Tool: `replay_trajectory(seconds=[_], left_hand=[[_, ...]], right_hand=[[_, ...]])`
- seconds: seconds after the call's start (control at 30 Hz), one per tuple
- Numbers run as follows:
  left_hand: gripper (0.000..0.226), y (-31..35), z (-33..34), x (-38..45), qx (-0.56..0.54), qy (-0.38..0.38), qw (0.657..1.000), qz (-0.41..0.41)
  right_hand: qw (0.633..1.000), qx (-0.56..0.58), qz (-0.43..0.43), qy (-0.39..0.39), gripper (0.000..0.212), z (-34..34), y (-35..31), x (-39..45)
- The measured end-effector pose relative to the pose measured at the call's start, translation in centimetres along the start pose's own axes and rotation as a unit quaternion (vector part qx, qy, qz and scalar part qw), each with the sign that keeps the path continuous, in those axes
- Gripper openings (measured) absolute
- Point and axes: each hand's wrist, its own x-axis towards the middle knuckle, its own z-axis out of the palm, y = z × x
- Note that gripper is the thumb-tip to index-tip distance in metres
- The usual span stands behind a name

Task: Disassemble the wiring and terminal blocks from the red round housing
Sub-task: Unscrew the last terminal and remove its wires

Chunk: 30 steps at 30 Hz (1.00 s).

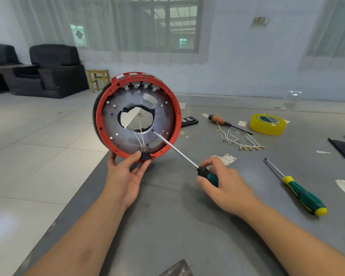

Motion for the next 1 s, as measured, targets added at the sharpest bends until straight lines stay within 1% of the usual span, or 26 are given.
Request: replay_trajectory(seconds=[0.07,0.17,0.27,0.37,0.47,0.6,0.77,0.87,1.0], left_hand=[[0.079,0.3,-0.2,0.3,0.015,-0.004,1.000,-0.002],[0.072,0.5,-0.4,0.4,0.042,-0.022,0.999,-0.010],[0.066,0.7,-0.4,0.4,0.071,-0.039,0.997,-0.012],[0.075,0.4,-0.3,0.5,0.077,-0.015,0.997,-0.013],[0.075,0.4,-0.3,0.6,0.078,-0.008,0.997,-0.022],[0.071,0.7,-0.2,0.5,0.091,-0.006,0.995,-0.032],[0.067,0.7,-0.3,0.7,0.093,0.005,0.995,-0.037],[0.064,0.7,-0.3,0.7,0.097,0.002,0.995,-0.038],[0.059,0.8,-0.3,0.7,0.102,-0.001,0.994,-0.037]], right_hand=[[0.999,-0.046,-0.011,-0.017,0.023,-0.7,0.5,-0.1],[0.996,-0.079,-0.031,-0.010,0.019,-1.4,1.0,0.0],[0.990,-0.129,-0.054,0.003,0.028,-1.9,0.9,0.2],[0.980,-0.178,-0.090,0.018,0.036,-2.3,0.8,0.2],[0.977,-0.181,-0.111,0.018,0.037,-2.5,0.7,0.1],[0.978,-0.156,-0.130,0.038,0.029,-2.7,0.2,0.0],[0.974,-0.168,-0.140,0.061,0.024,-2.8,0.2,0.0],[0.969,-0.172,-0.150,0.089,0.024,-2.8,0.3,0.0],[0.963,-0.171,-0.169,0.122,0.034,-2.8,0.5,0.1]])
